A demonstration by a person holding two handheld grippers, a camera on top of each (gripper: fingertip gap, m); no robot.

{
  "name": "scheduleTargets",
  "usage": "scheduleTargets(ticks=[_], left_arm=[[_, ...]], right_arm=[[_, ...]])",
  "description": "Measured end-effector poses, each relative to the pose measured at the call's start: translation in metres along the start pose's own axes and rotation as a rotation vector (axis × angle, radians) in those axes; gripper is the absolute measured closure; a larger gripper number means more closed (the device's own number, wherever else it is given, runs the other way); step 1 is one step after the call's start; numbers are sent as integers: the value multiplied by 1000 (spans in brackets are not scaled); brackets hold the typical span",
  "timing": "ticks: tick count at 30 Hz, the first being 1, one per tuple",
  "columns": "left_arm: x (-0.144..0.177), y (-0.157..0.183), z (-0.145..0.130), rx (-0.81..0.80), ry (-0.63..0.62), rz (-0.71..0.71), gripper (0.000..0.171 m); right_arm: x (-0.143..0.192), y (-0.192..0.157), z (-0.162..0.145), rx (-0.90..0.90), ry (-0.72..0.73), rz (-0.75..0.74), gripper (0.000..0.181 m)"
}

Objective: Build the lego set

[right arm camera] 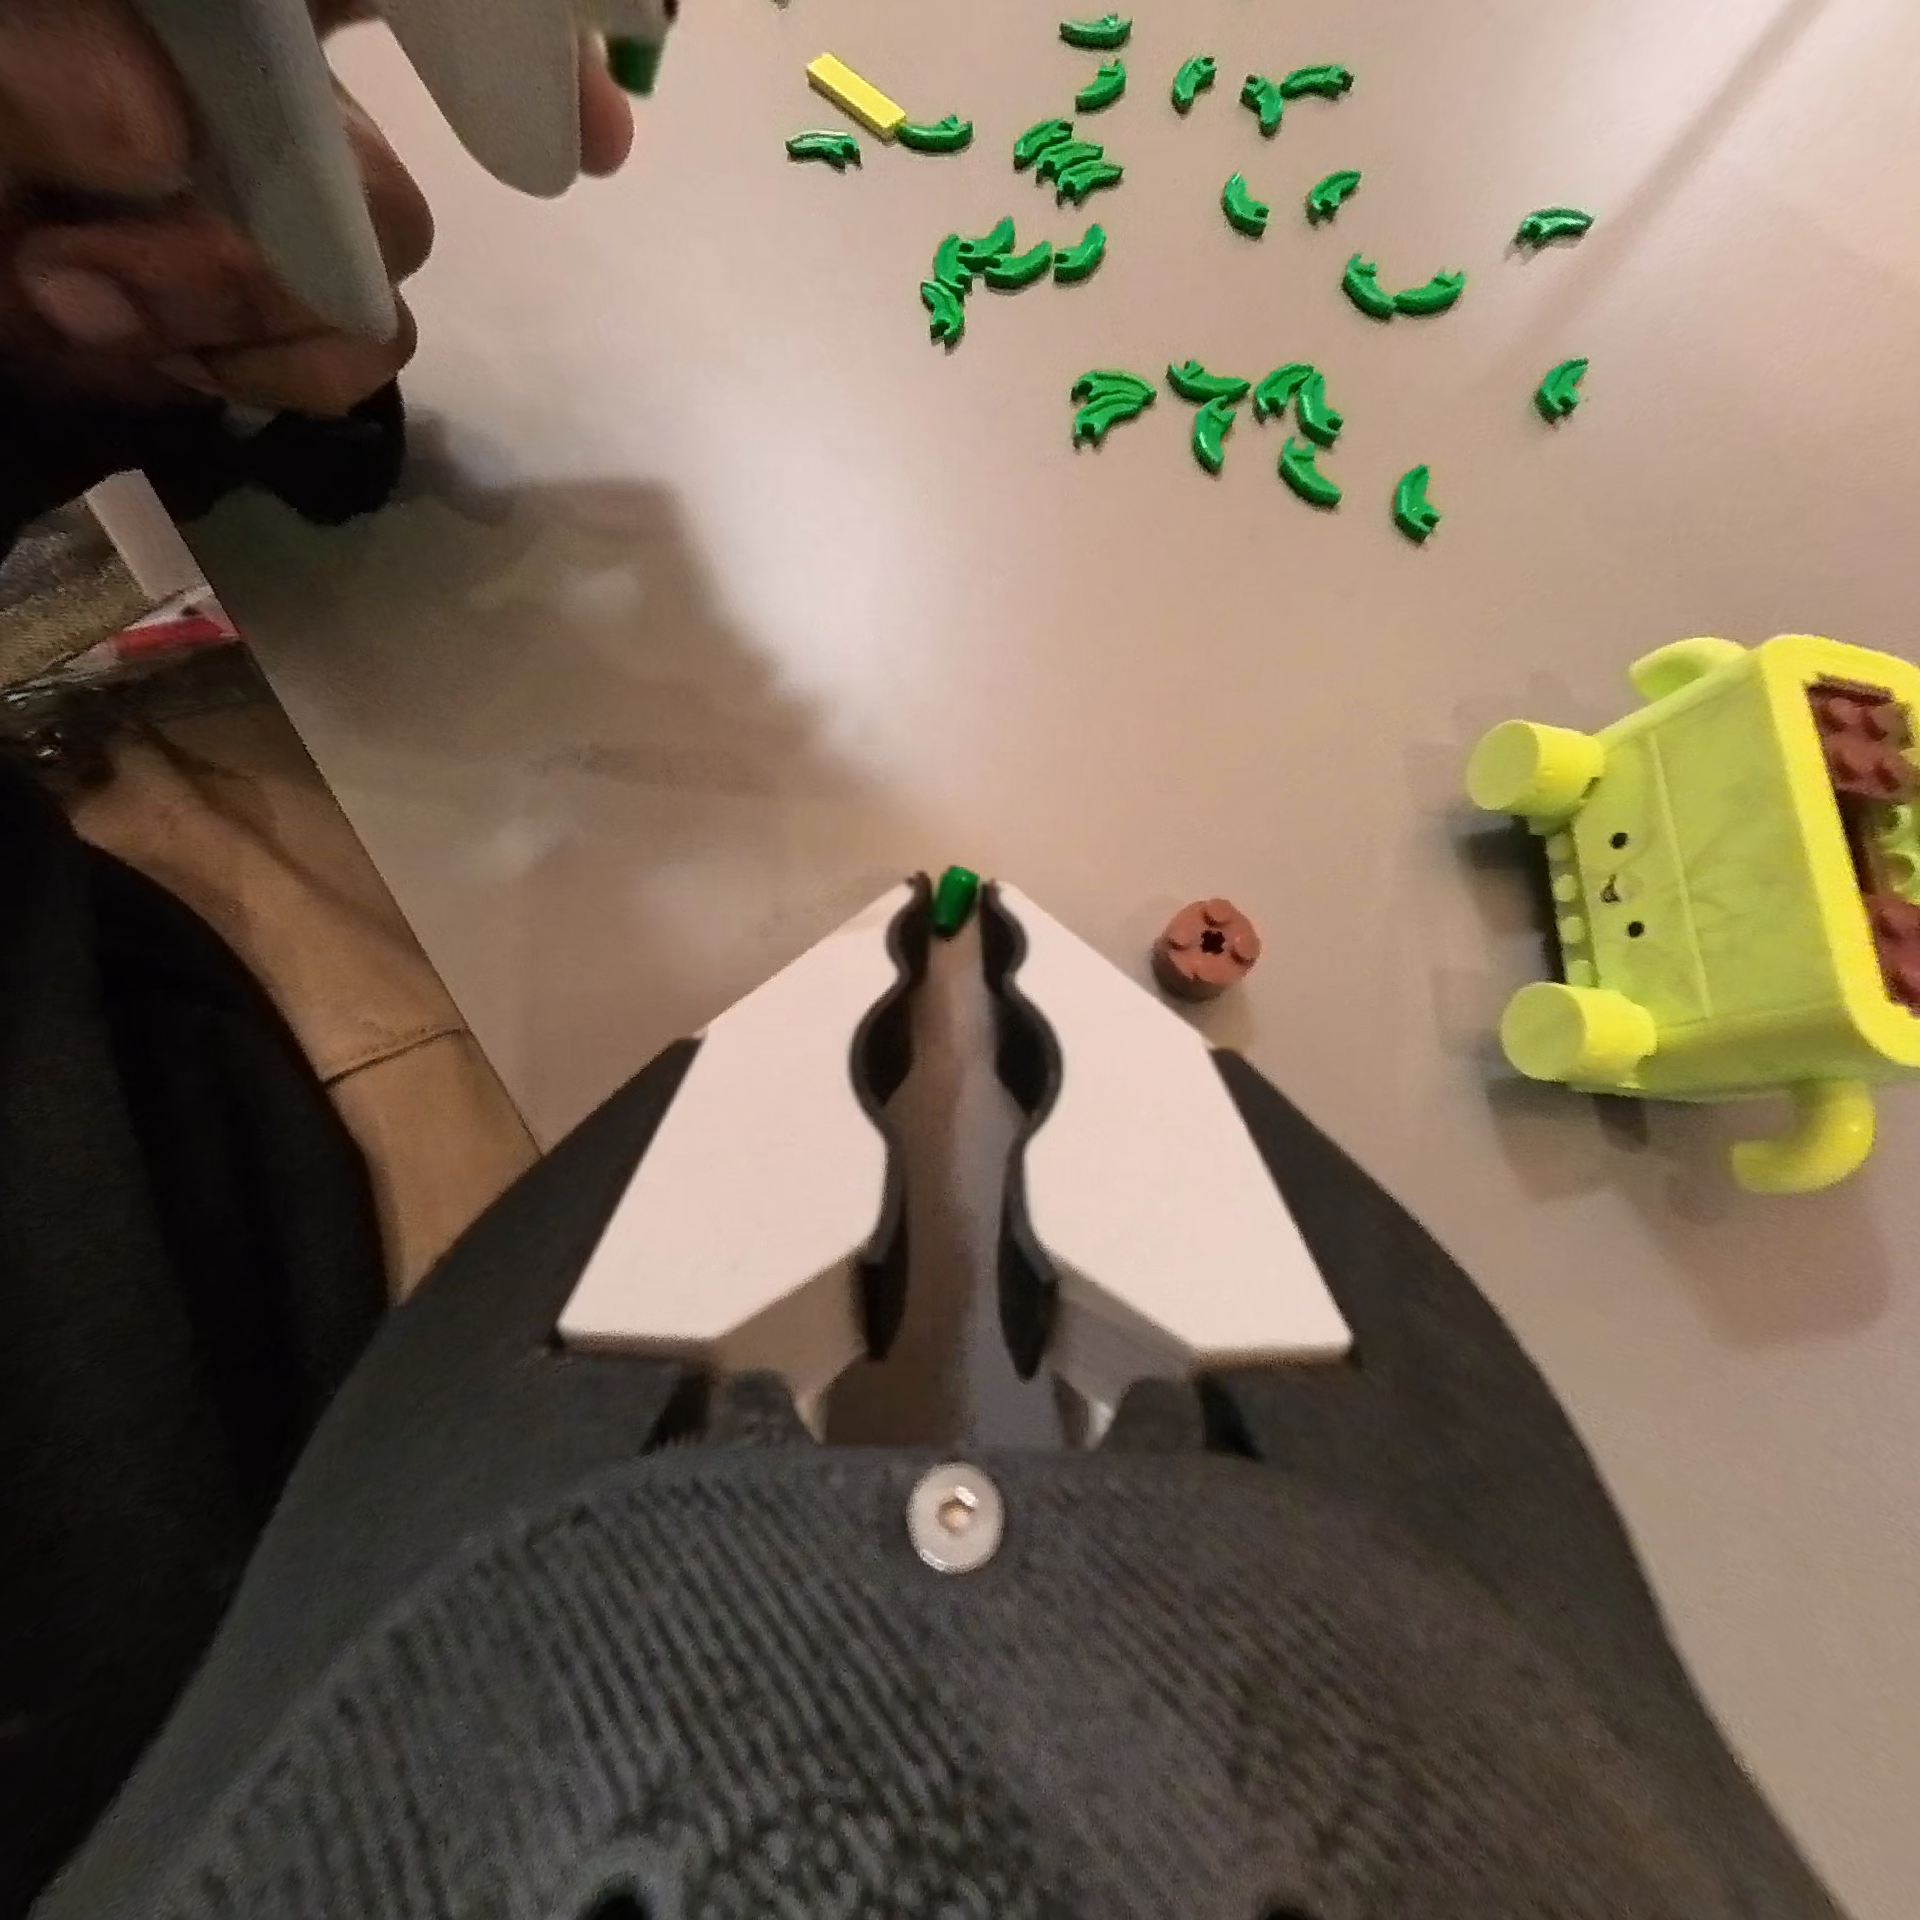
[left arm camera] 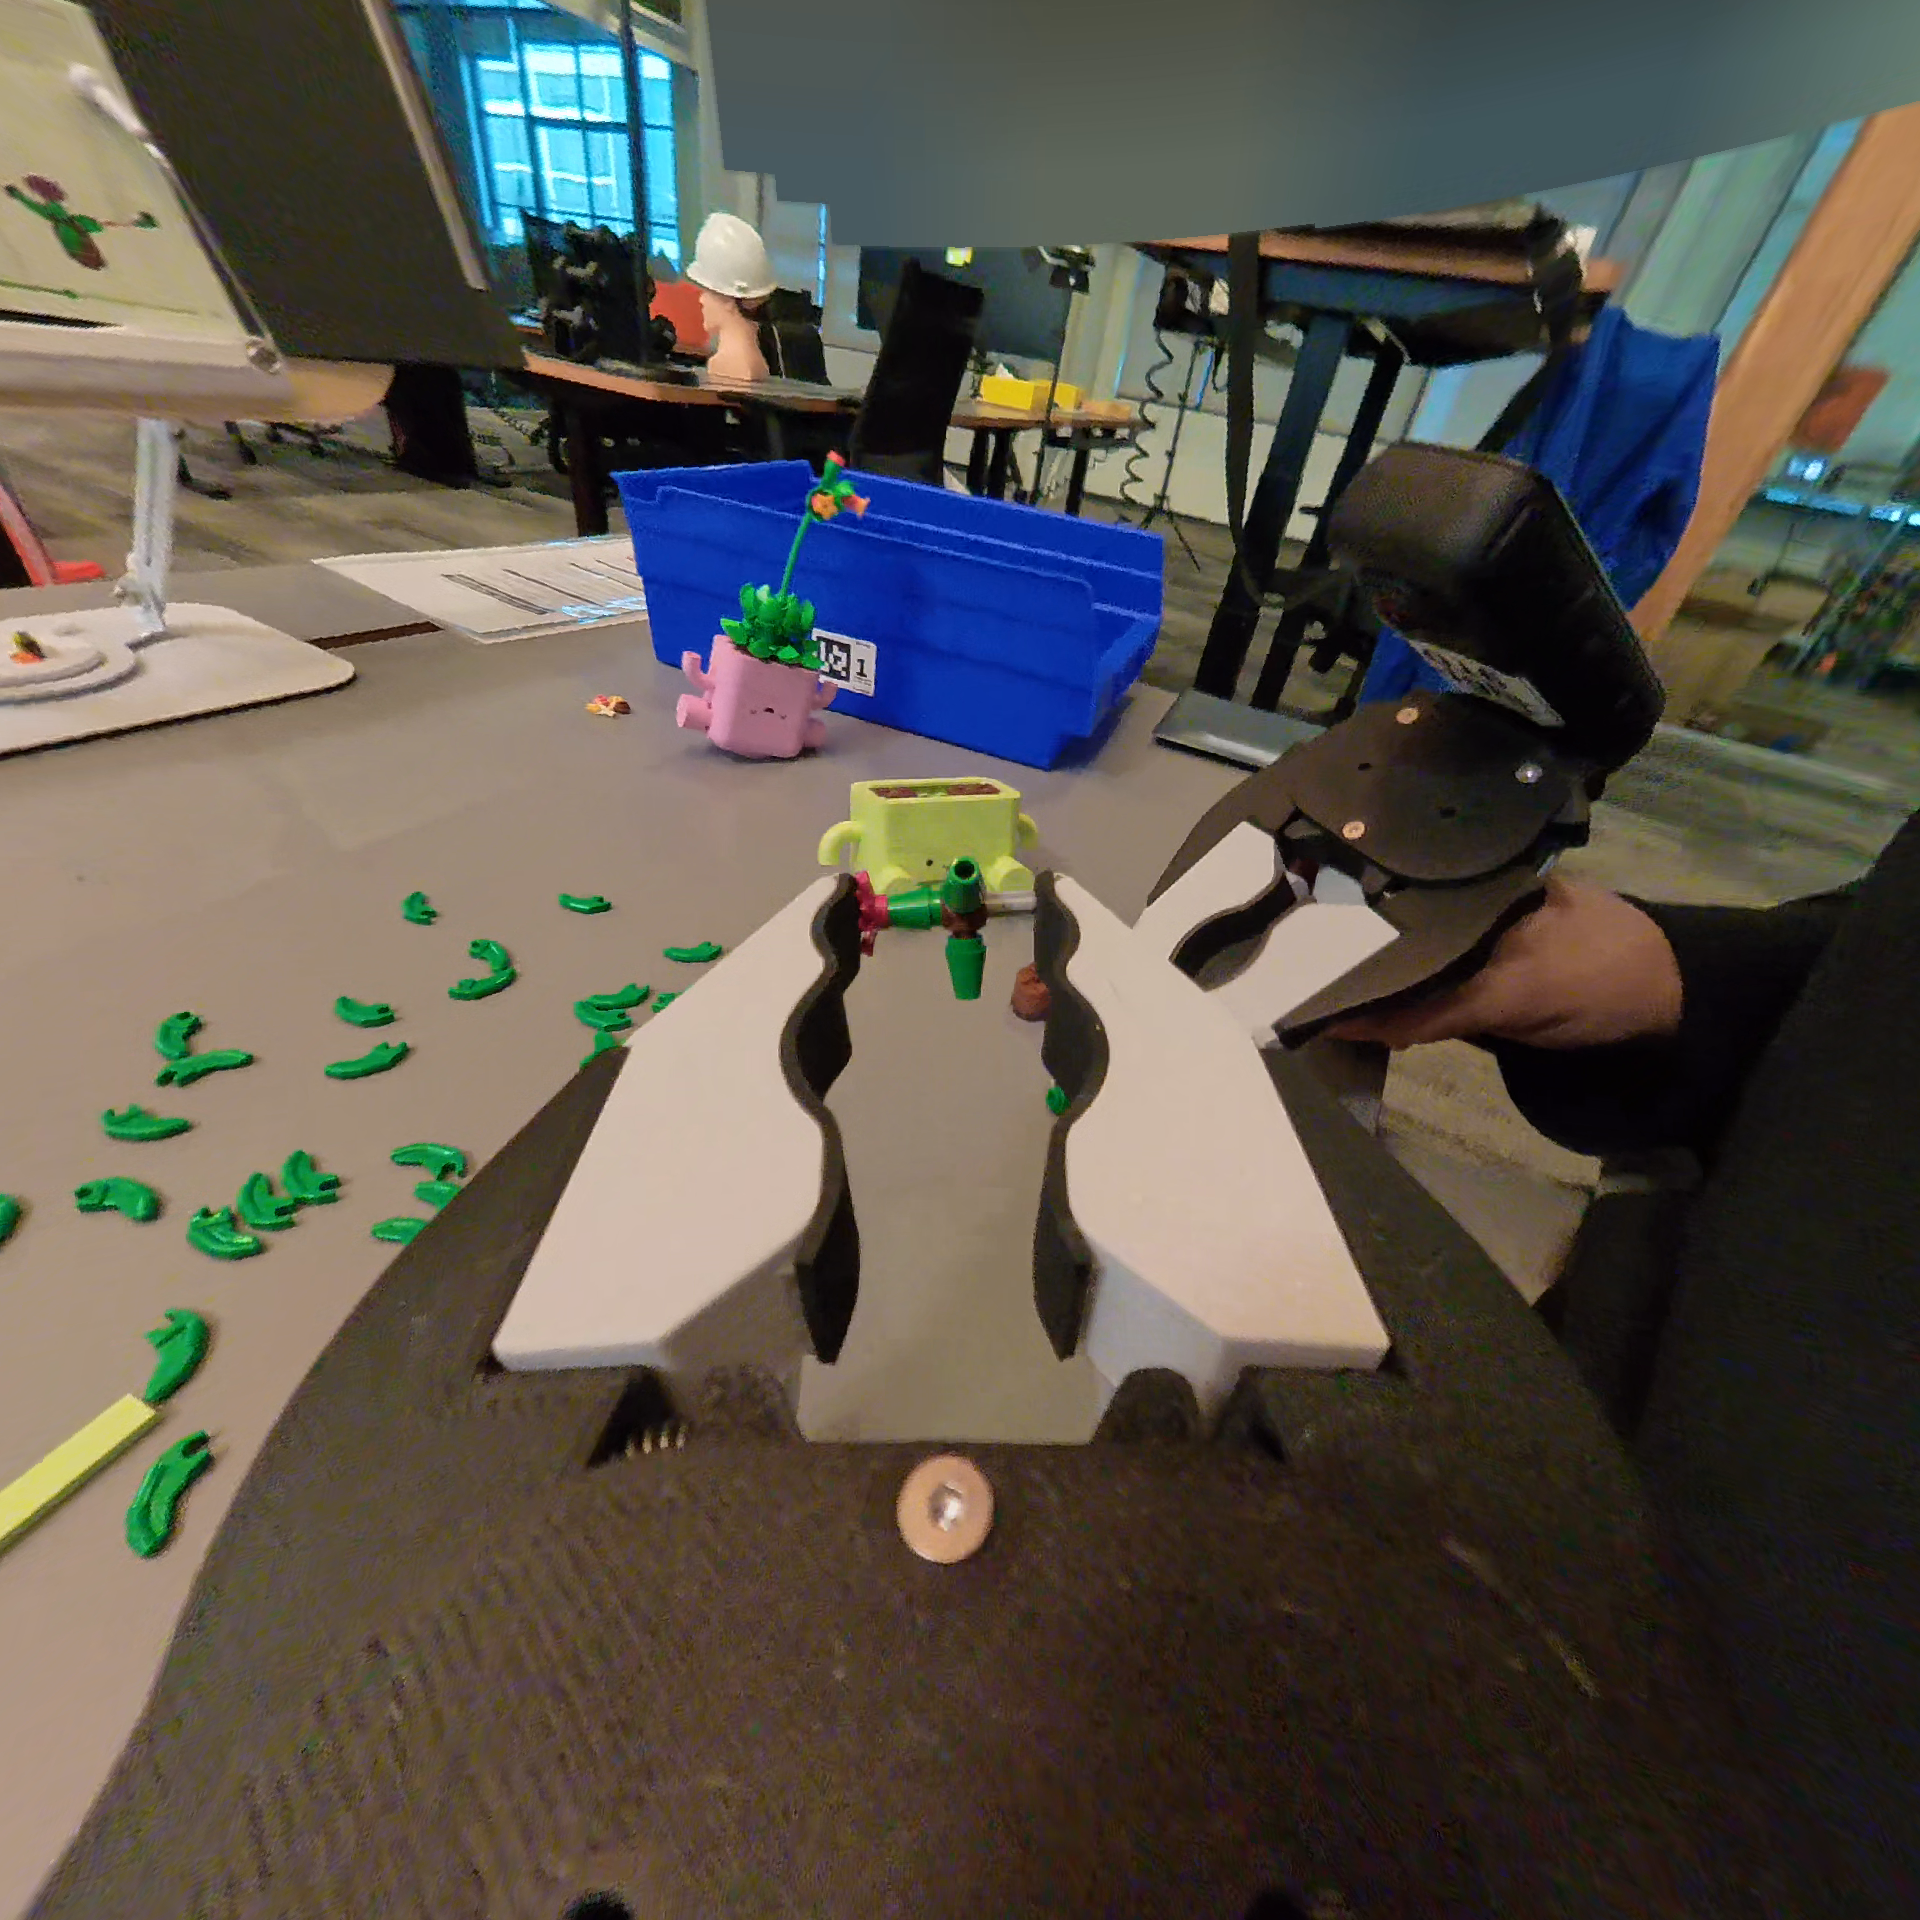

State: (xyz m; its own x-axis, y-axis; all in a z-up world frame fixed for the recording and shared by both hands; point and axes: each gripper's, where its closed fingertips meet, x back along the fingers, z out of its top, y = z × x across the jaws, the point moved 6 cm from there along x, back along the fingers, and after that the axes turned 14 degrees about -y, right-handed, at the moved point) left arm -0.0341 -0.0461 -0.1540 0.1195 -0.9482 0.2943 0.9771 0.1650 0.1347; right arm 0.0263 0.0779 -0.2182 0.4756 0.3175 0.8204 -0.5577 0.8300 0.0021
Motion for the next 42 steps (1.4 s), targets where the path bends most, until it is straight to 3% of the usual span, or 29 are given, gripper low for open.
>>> scheduleTargets(ticks=[6,12,21,35,42], left_arm=[[1,8,0,-53,7,-54,141],[3,29,-2,-202,1,-182,141],[0,44,-8,-288,-57,-298,140],[0,44,-8,-286,-58,-283,141],[-7,52,-14,-341,-143,-313,141]], right_arm=[[3,-2,1,12,26,14,177],[46,-20,9,139,404,129,178],[72,-25,14,121,649,441,178],[63,-18,18,132,574,506,177],[60,-20,18,350,385,534,178]])
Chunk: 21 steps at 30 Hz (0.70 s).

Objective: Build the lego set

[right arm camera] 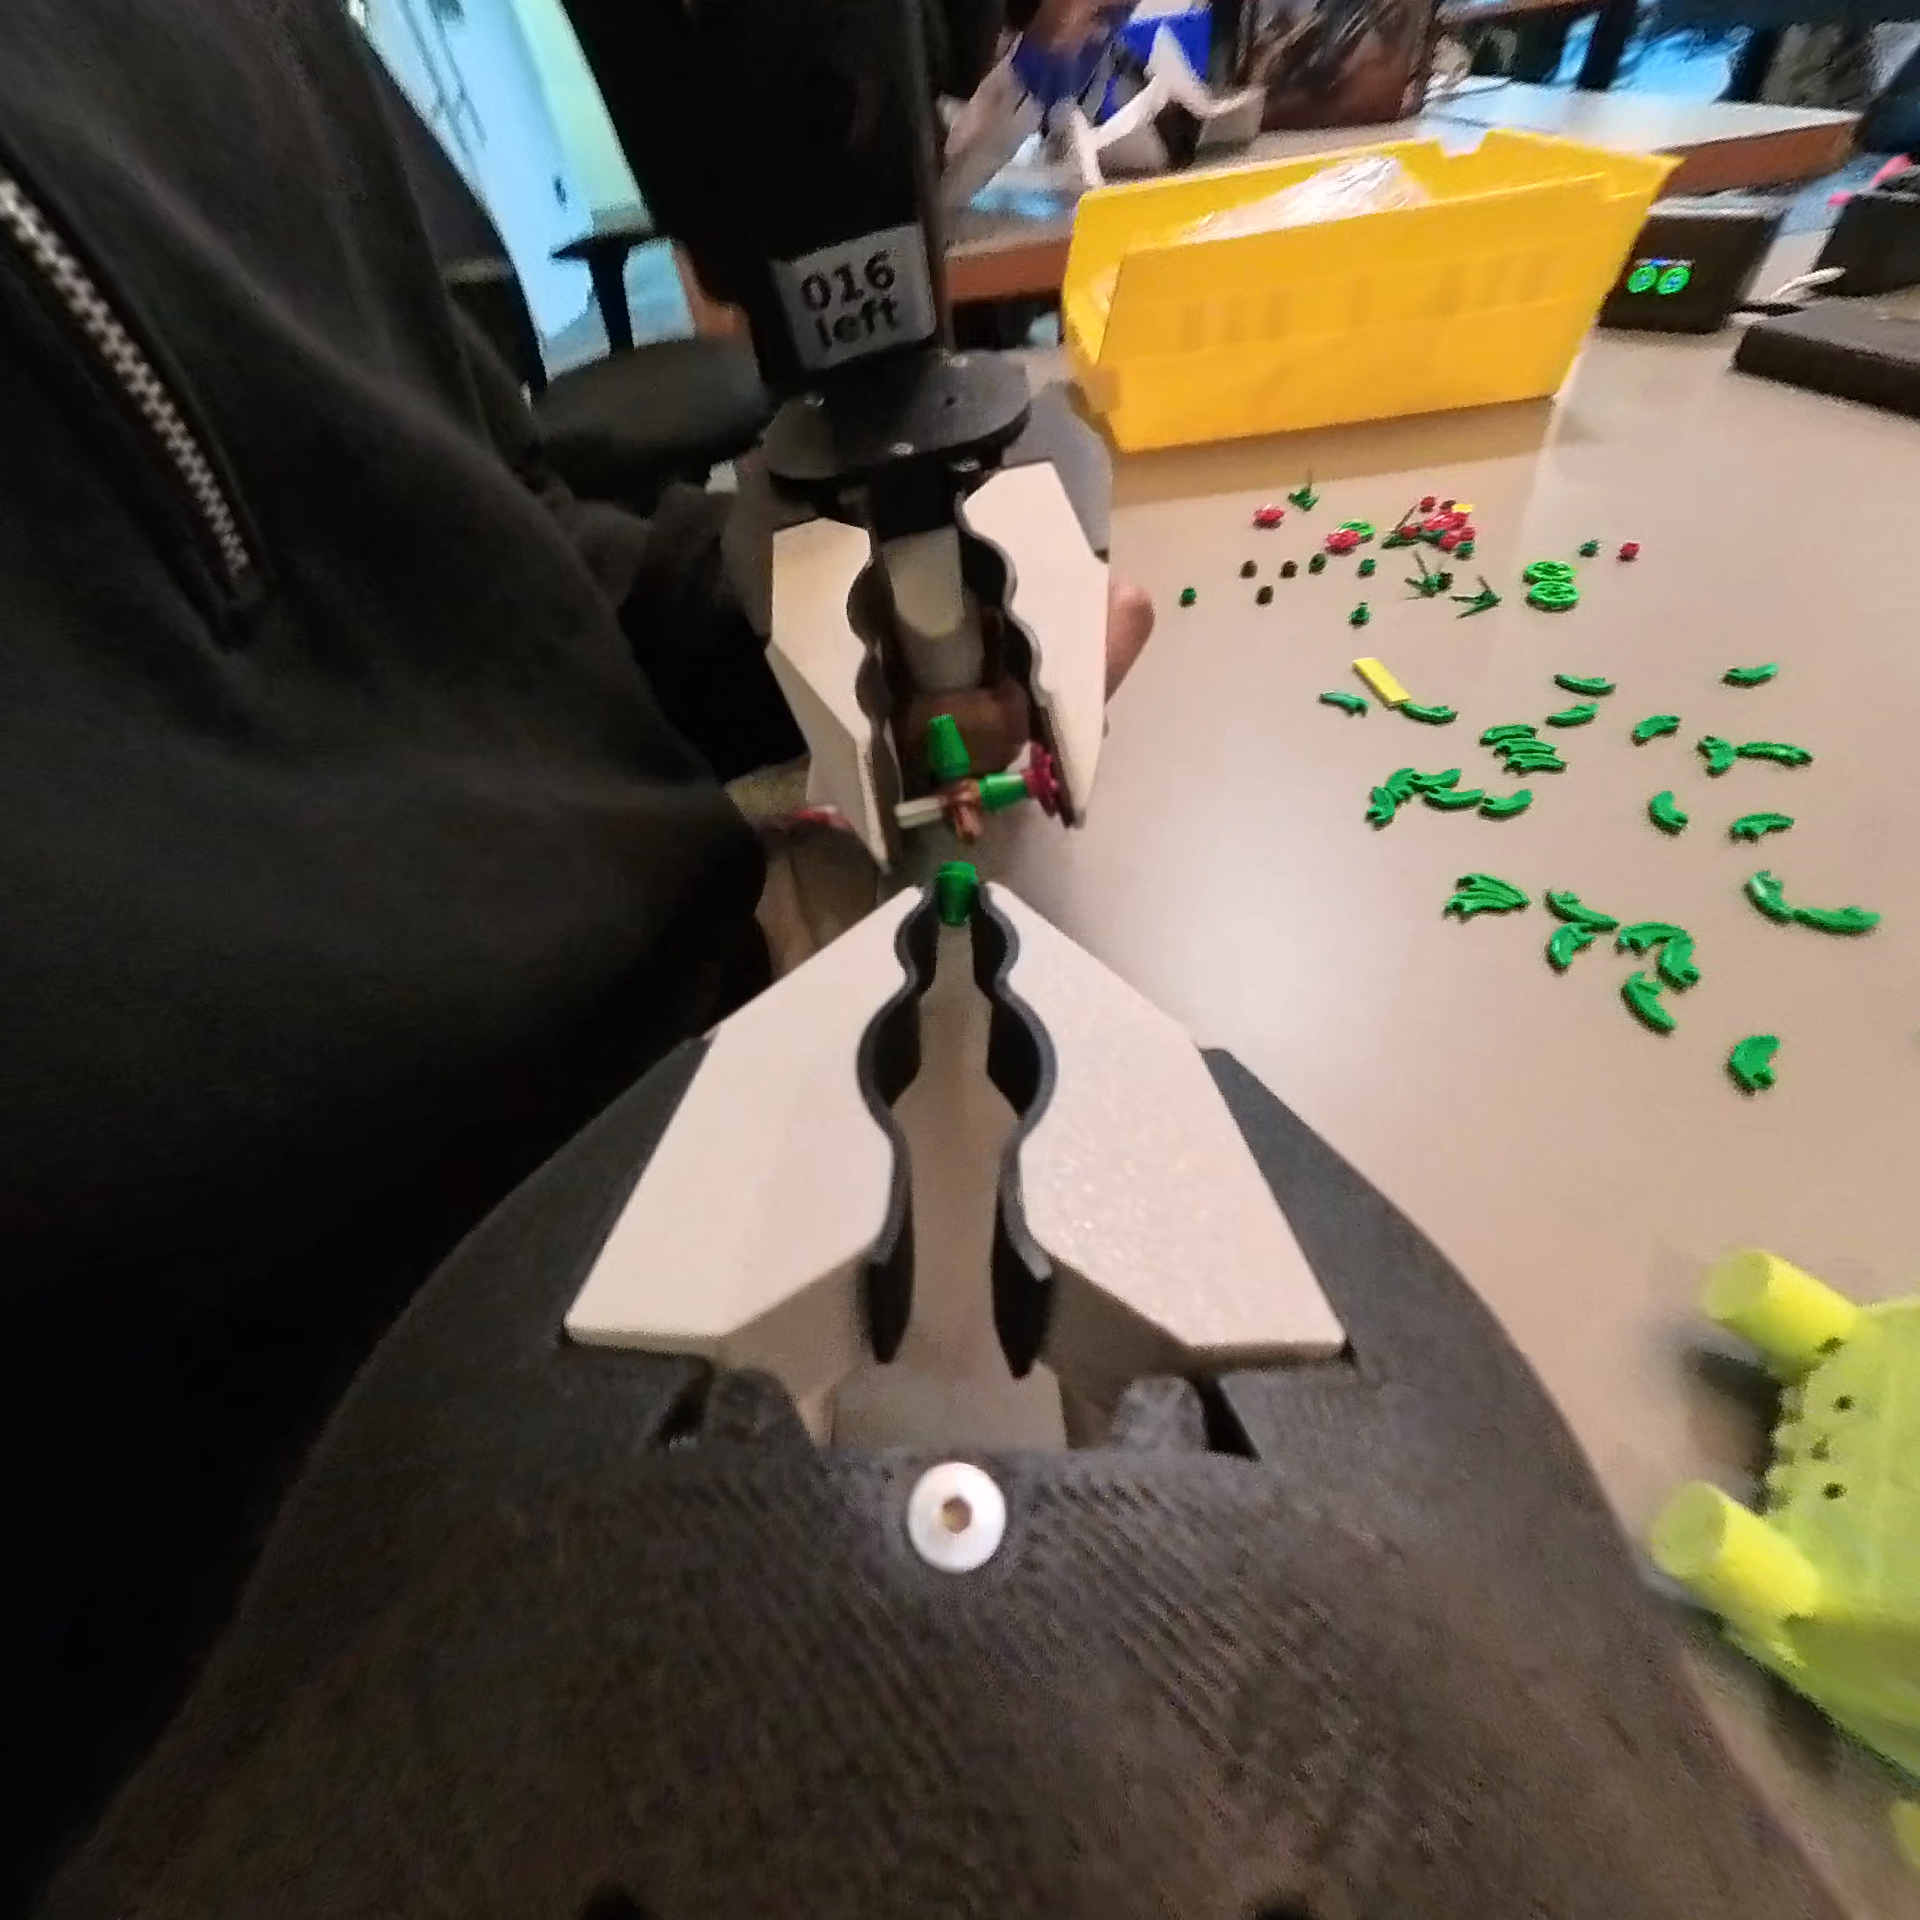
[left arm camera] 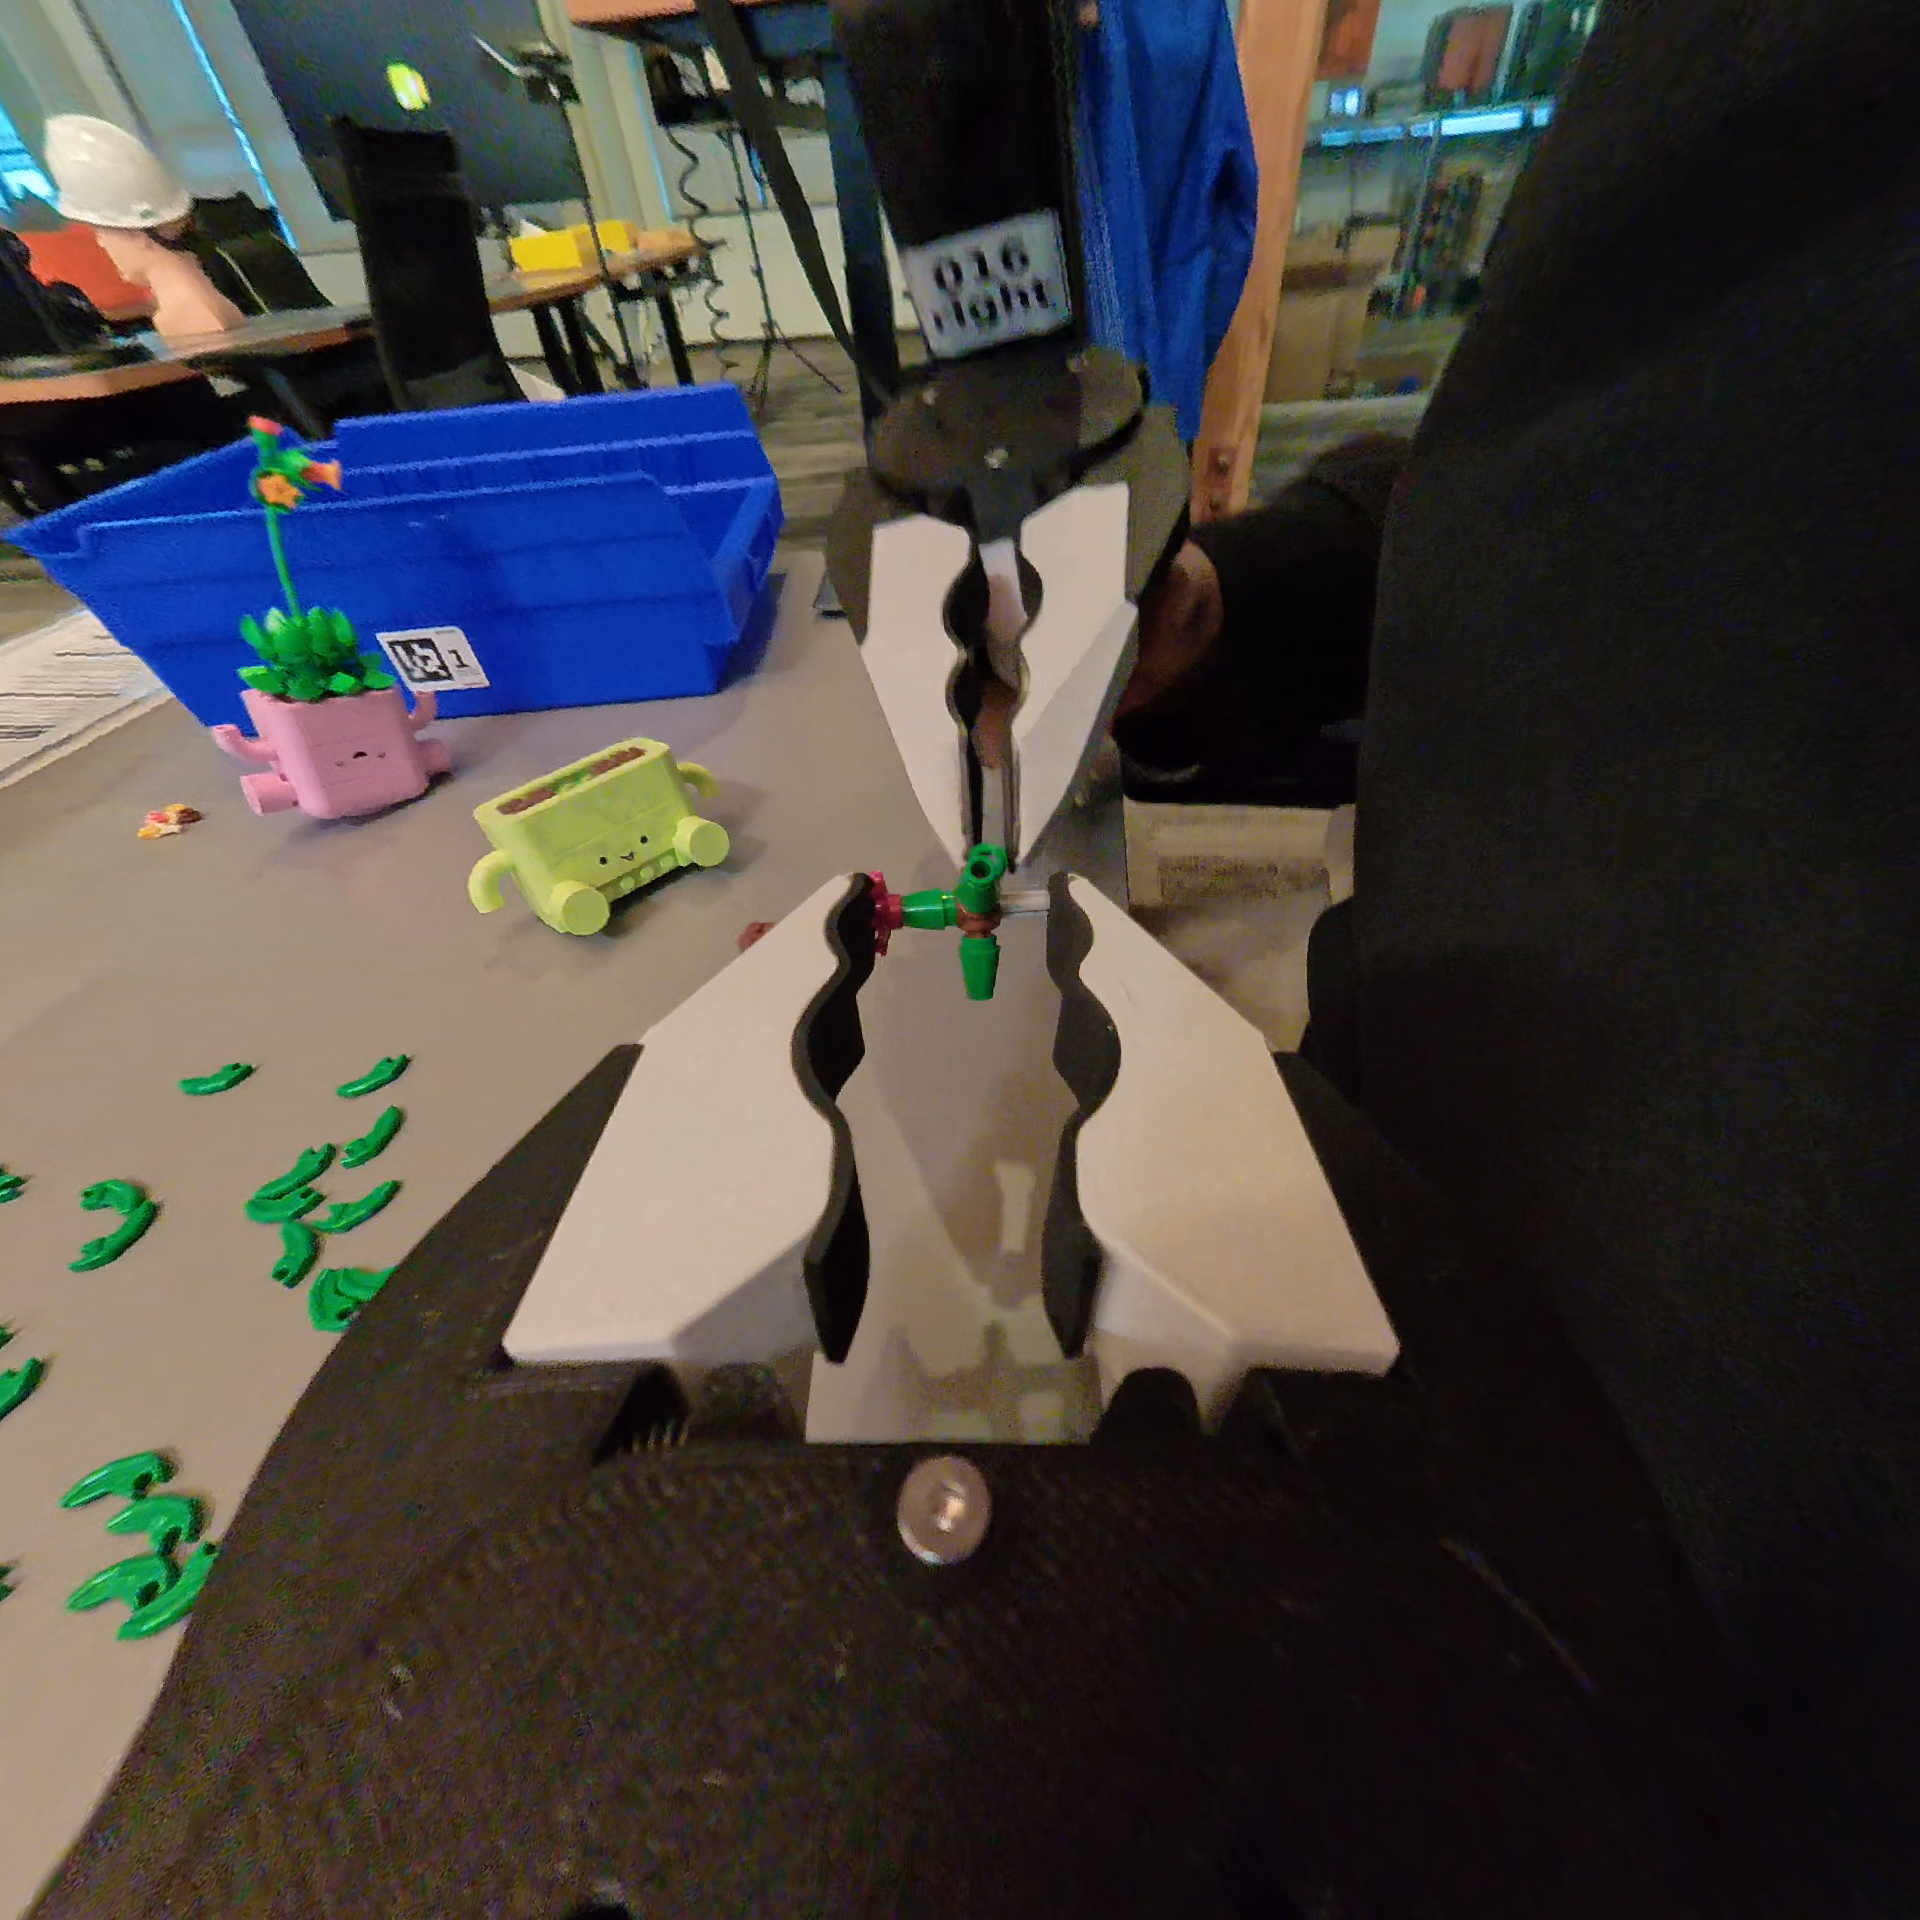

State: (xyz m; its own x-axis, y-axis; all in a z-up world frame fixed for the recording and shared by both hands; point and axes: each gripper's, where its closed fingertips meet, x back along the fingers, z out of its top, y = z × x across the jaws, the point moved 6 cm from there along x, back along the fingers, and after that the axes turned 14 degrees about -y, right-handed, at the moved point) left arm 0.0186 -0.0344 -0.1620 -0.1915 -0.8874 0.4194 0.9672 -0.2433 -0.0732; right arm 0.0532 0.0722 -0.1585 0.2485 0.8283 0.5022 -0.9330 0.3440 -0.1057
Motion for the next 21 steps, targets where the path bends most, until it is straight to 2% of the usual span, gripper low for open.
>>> scheduleTargets(ticks=[7,13,21], left_arm=[[-11,6,-4,-51,-100,2,141],[-13,5,-4,-43,-110,-12,141],[-14,7,-4,-54,-123,-19,140]], right_arm=[[1,4,-8,40,-72,70,178],[2,5,-11,29,-45,93,178],[-2,3,-12,41,-77,109,178]])
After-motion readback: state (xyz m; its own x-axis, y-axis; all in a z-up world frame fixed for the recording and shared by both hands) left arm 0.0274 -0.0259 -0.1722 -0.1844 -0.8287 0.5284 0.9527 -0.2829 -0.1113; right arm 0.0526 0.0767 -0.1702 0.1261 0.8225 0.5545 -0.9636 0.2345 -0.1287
